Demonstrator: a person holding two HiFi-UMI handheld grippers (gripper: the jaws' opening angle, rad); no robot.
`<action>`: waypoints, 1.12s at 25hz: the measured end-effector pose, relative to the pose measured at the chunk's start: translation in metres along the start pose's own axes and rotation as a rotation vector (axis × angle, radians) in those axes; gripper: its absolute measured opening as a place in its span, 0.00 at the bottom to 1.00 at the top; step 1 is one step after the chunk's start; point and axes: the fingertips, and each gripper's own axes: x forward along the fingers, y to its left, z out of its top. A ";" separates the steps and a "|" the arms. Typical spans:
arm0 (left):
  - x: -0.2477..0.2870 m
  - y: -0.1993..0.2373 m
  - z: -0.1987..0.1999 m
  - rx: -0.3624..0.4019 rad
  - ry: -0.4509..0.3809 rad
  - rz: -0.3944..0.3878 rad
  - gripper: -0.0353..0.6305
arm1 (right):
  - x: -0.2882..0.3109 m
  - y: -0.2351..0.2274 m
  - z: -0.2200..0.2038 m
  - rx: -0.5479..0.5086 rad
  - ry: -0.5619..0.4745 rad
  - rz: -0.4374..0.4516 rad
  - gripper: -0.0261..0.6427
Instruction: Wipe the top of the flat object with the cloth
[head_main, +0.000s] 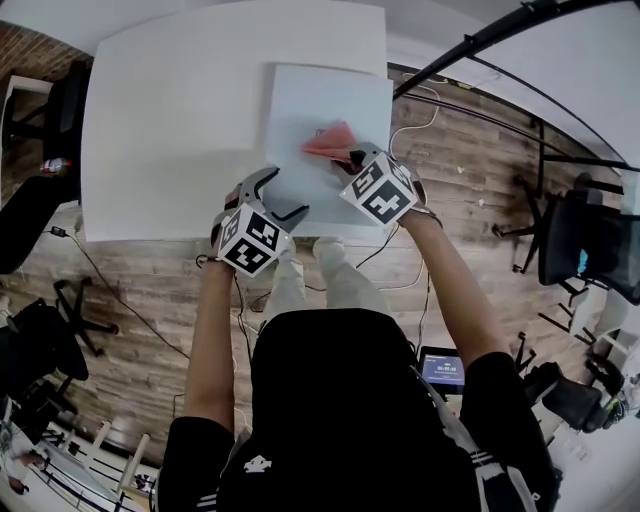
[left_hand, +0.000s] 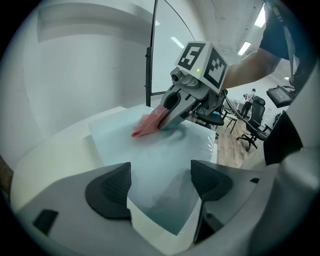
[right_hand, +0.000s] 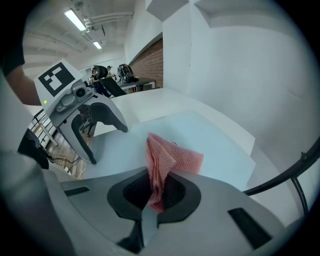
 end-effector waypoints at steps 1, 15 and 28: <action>0.000 0.000 0.000 0.001 0.000 -0.001 0.61 | -0.003 -0.002 -0.005 0.008 0.002 -0.006 0.10; 0.001 -0.001 -0.001 0.005 0.004 -0.004 0.61 | -0.027 -0.028 -0.049 0.112 0.028 -0.069 0.10; 0.002 -0.003 0.000 0.008 0.001 0.001 0.61 | -0.007 -0.026 -0.018 0.060 0.026 -0.048 0.10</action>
